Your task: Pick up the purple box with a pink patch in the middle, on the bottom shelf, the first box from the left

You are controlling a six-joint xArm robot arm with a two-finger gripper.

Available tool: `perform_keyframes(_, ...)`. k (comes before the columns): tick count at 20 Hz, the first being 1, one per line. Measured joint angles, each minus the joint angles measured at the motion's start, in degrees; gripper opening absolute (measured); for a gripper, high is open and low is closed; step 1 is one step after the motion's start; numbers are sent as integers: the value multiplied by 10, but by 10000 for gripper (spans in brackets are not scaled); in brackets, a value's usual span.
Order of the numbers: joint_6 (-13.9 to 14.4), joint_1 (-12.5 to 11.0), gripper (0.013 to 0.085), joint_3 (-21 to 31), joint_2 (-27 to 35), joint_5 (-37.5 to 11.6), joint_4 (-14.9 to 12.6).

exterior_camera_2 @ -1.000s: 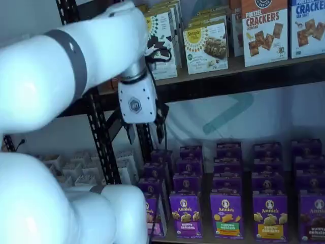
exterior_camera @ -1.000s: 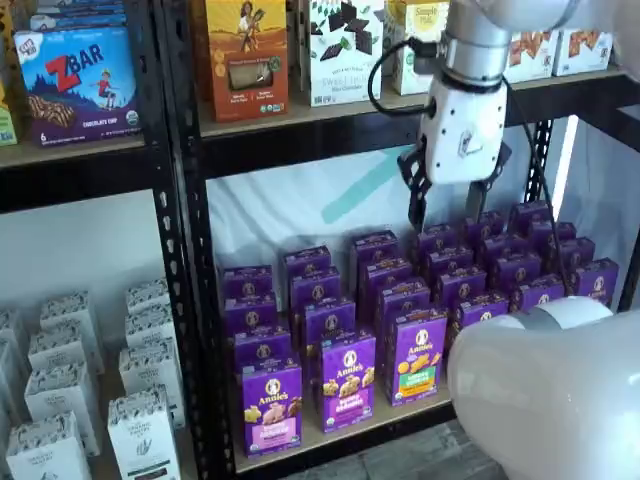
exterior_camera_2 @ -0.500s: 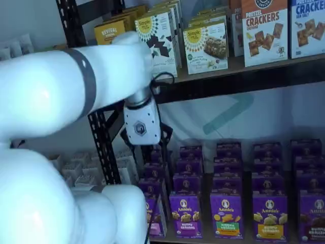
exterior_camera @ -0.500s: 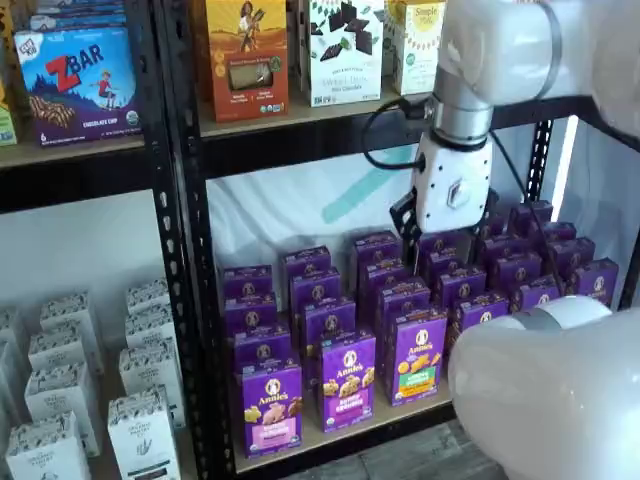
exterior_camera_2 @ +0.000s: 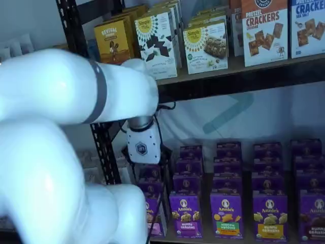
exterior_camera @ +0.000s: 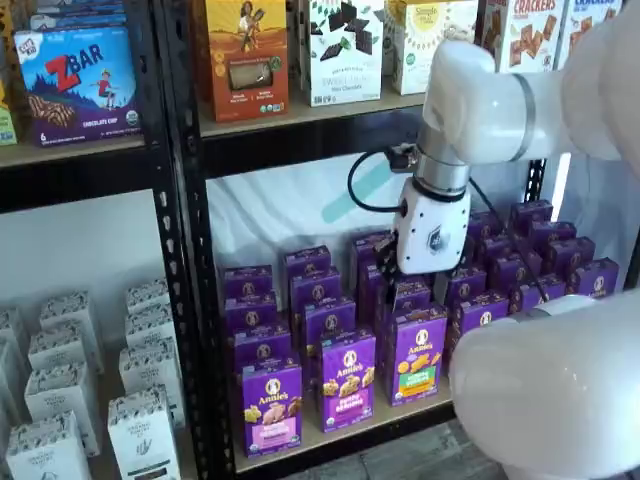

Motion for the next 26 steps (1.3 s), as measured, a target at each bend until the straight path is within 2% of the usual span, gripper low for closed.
perform_keyframes(6, 8, 20, 850, 13, 72, -92, 6)
perform_keyframes(16, 52, 51, 850, 4, 210, -215, -24)
perform_keyframes(26, 43, 73, 850, -15, 325, -307, 7)
